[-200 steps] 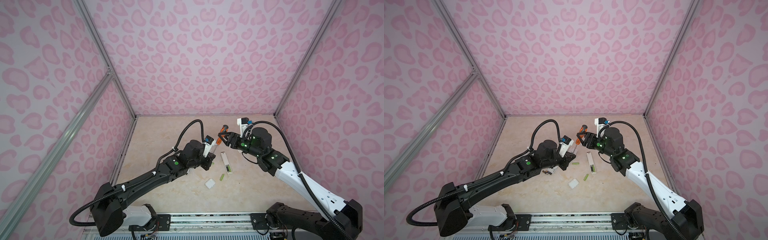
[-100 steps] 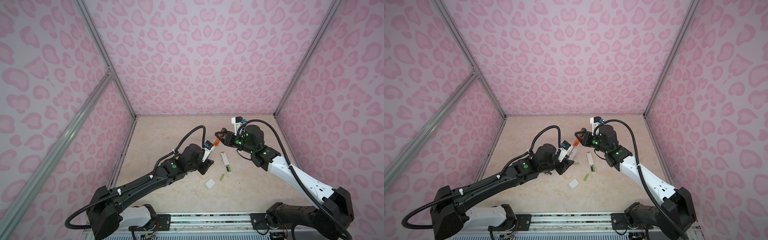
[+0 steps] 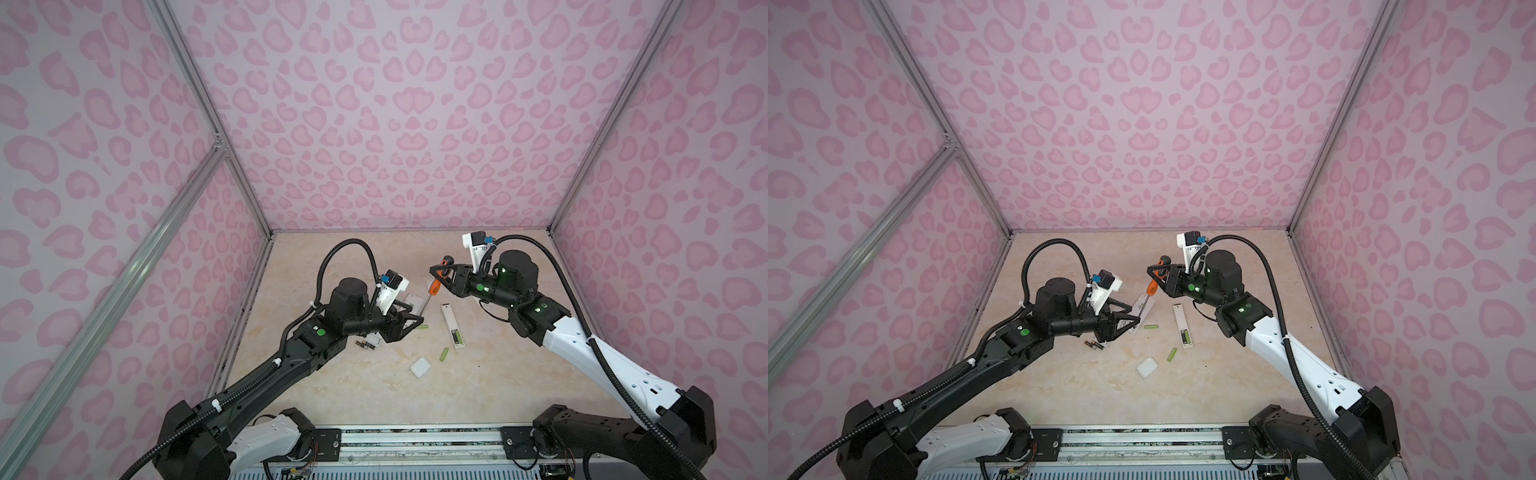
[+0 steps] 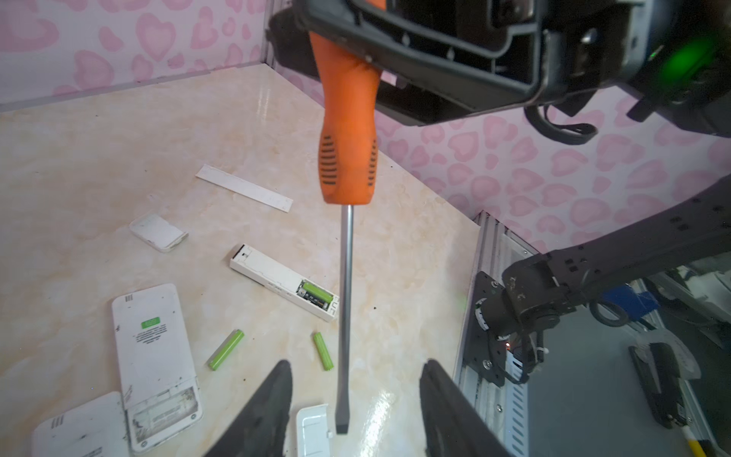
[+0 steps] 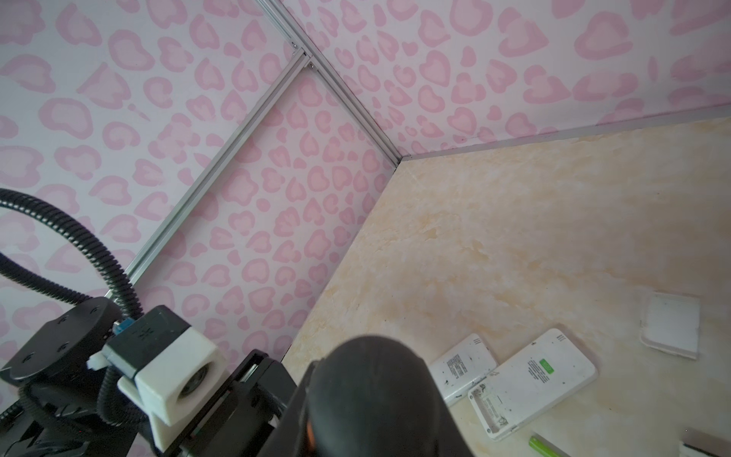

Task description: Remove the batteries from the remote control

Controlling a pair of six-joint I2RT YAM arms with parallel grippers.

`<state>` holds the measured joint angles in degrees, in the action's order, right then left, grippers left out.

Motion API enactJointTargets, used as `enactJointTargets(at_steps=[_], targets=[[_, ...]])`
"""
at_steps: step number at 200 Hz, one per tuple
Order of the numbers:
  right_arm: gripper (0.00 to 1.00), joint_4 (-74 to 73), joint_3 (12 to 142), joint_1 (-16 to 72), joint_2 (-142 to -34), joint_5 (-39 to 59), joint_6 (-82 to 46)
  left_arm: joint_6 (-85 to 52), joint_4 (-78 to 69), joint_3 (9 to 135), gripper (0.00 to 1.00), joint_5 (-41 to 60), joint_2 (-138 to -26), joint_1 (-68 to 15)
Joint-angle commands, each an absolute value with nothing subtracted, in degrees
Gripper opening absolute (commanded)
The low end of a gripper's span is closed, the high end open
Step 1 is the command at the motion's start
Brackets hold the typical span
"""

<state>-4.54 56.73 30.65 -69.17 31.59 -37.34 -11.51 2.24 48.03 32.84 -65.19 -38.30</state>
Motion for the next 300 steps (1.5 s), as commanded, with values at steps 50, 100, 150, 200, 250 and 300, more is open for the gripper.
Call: enactJointTargets(at_steps=[50,100,150,200,250,300], targets=[[0.00,-9.0,55.4,30.7,-67.4,34.3,-38.0,-14.0,0.4,50.3,0.49,39.0,-70.3,-38.2],[0.00,-14.0,53.3,30.7,-67.1,34.9,-43.0,-14.3,0.5,51.3,0.04,39.0,-71.8,-38.3],[0.48,-8.4,52.4,32.7,-66.3,28.2,-42.6,-11.2,3.5,52.4,0.04,34.1,-71.4,-39.0],[0.44,-5.5,53.0,32.7,-67.6,27.1,-43.0,-7.7,5.9,53.9,0.04,26.3,-72.6,-42.5],[0.00,-3.8,53.5,32.6,-67.6,25.4,-42.6,-4.3,8.8,55.1,0.04,20.8,-72.9,-44.9],[0.00,-1.0,50.0,32.6,-63.1,15.5,-33.0,-6.3,8.0,53.4,0.57,17.4,-71.4,-44.5]])
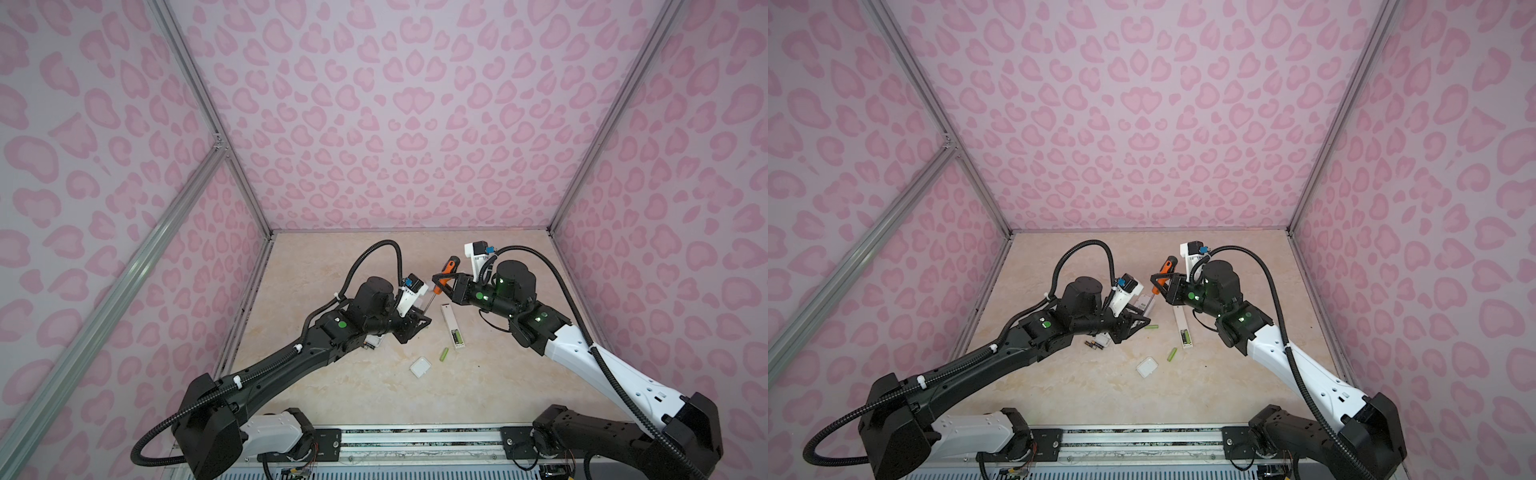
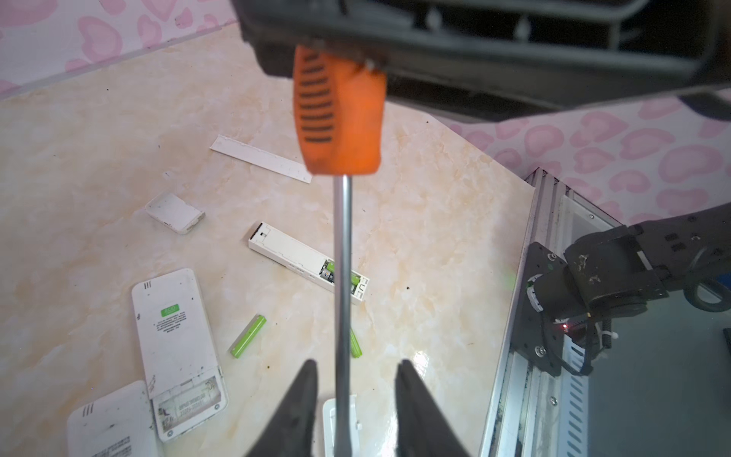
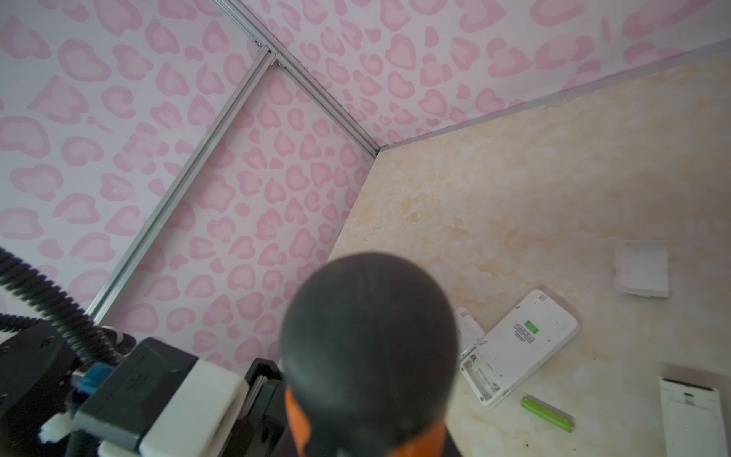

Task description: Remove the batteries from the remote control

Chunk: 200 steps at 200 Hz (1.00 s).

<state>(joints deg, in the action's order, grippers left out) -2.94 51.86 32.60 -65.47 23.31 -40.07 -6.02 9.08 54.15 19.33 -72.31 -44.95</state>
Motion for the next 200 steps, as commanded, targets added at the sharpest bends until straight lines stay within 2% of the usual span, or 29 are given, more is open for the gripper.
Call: enactJointTargets(at_steps=[1,32,80,107,172,200], targets=[[0.00,-0.9,49.9,32.6,-63.1,15.0,-32.7,-6.5,8.0,53.4,0.57,17.5,-71.4,-44.4],[0.00,0.1,45.0,32.8,-58.7,3.8,-24.8,-15.6,4.6,51.7,0.59,20.7,-72.4,-41.0],[0.00,-1.0,39.1,35.1,-57.1,-7.5,-16.6,-40.1,-5.0,49.6,0.48,26.7,-86.2,-39.2],[0.00,-4.6,36.6,35.2,-57.9,-7.5,-14.4,-46.4,-9.5,50.6,0.46,27.2,-93.7,-40.2],[0.00,-9.4,34.3,35.1,-61.6,-5.5,-11.9,-51.0,-9.9,59.6,0.37,28.0,-104.9,-41.9],[0.00,-13.0,32.5,34.9,-63.0,-4.2,-11.9,-51.6,-8.7,64.0,0.37,29.3,-109.3,-42.0]])
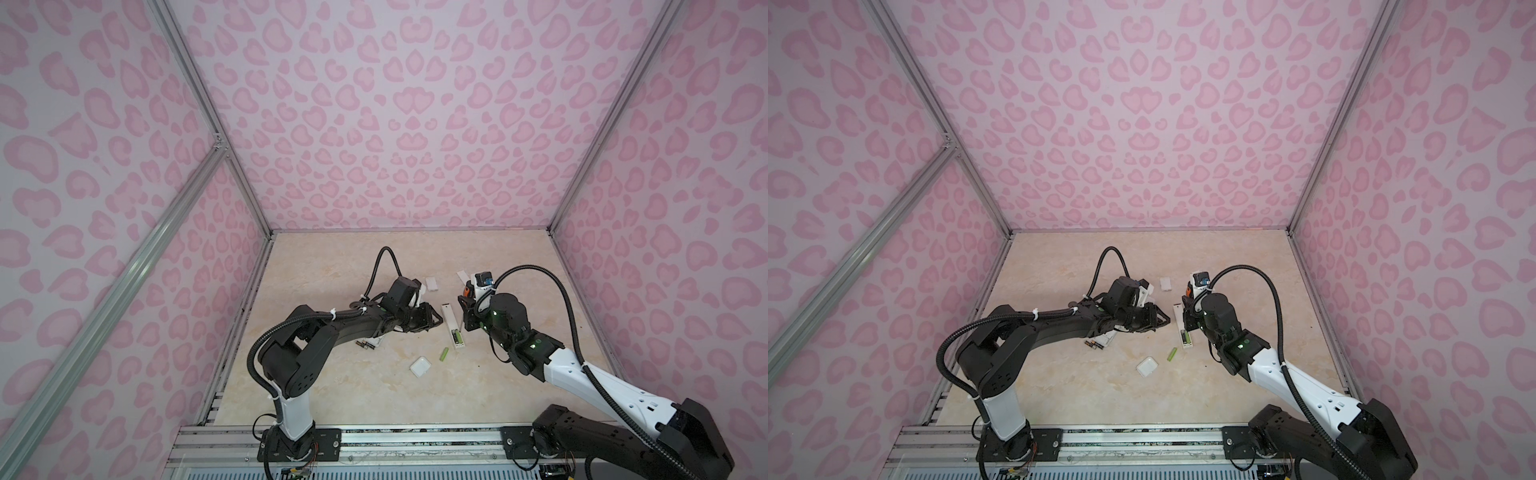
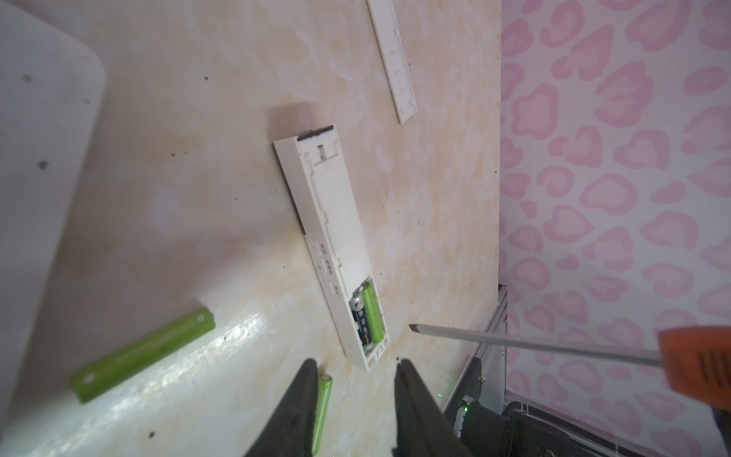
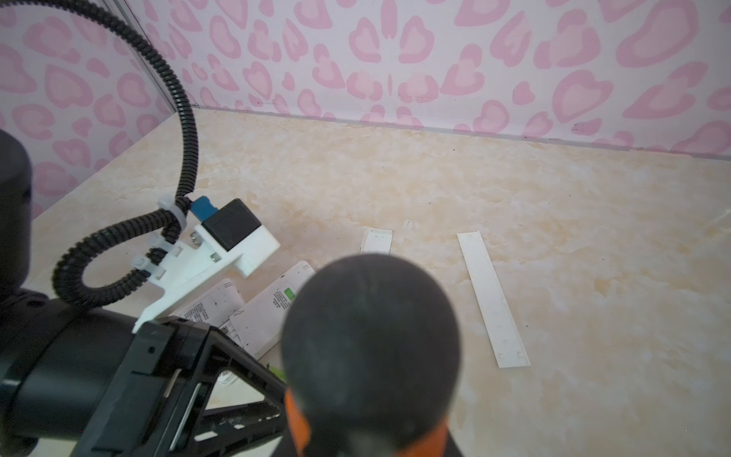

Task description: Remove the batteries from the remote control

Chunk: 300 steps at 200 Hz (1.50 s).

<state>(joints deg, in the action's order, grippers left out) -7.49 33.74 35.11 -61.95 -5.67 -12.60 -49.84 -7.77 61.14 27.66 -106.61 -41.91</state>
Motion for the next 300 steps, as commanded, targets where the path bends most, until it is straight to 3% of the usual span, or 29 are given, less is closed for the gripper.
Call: enactJointTargets(at_steps=[1,144,156,300], targets=[[0.00,-13.1,32.5,34.9,-63.1,-4.1,-12.0,-51.6,-8.6,64.1,0.37,29.3,-109.4,-42.0],[0.00,-17.5,30.4,33.8,-66.2,-2.3,-12.6,-51.7,-7.6,68.0,0.37,30.2,-115.7,-43.4],[0.00,-17.9,30.3,33.6,-66.5,-2.3,-13.4,-51.7,-7.4,67.9,0.33,30.0,-115.7,-43.5],[0.00,-24.8,25.1,34.2,-66.6,-4.1,-12.6,-54.8,-8.7,65.7,0.27,28.9,-116.9,-44.8]])
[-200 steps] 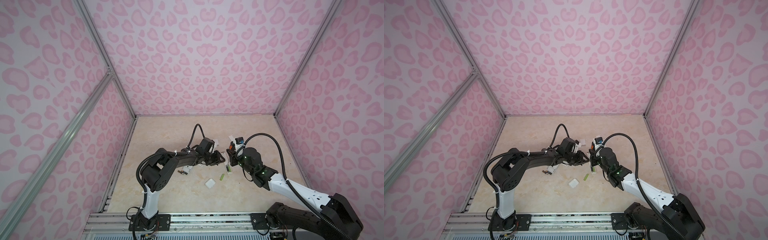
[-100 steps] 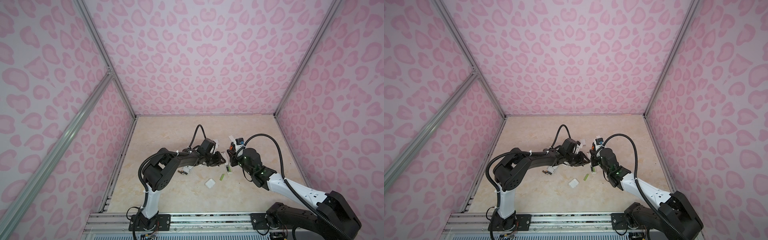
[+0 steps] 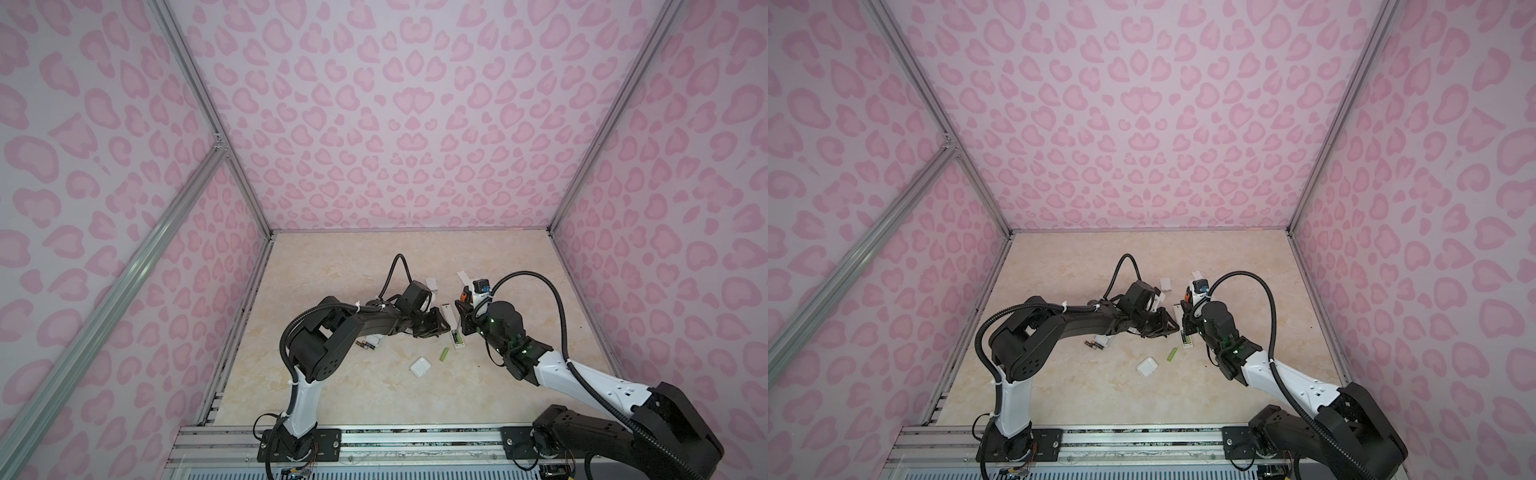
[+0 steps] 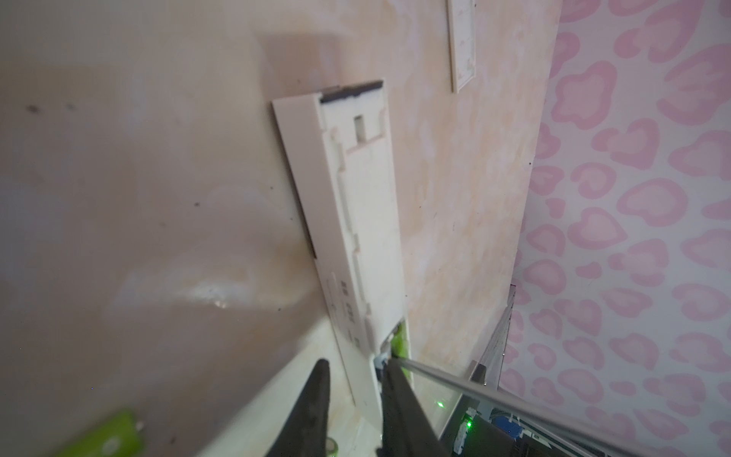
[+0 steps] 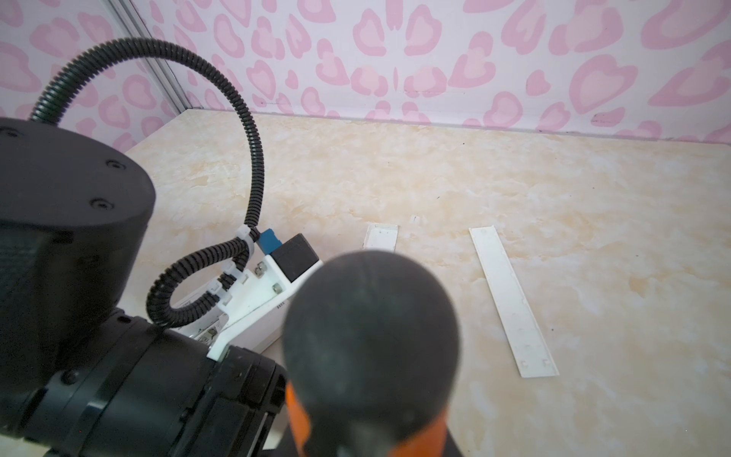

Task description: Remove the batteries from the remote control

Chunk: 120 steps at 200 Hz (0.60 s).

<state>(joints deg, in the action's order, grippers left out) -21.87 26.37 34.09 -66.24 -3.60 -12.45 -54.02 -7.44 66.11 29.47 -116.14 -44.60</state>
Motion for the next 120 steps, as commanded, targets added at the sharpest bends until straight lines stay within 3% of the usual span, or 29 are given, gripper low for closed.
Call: enactJointTargets(at_steps=[1,120], targets=[[0.00,-24.9,25.0,34.2,-66.6,-4.0,-12.7,-54.8,-8.8,65.7,0.27,28.9,-116.9,-44.8],[0.00,-30.7,20.1,31.8,-67.0,-0.6,-23.2,-59.4,-13.9,63.8,0.19,27.4,-118.0,-45.0]])
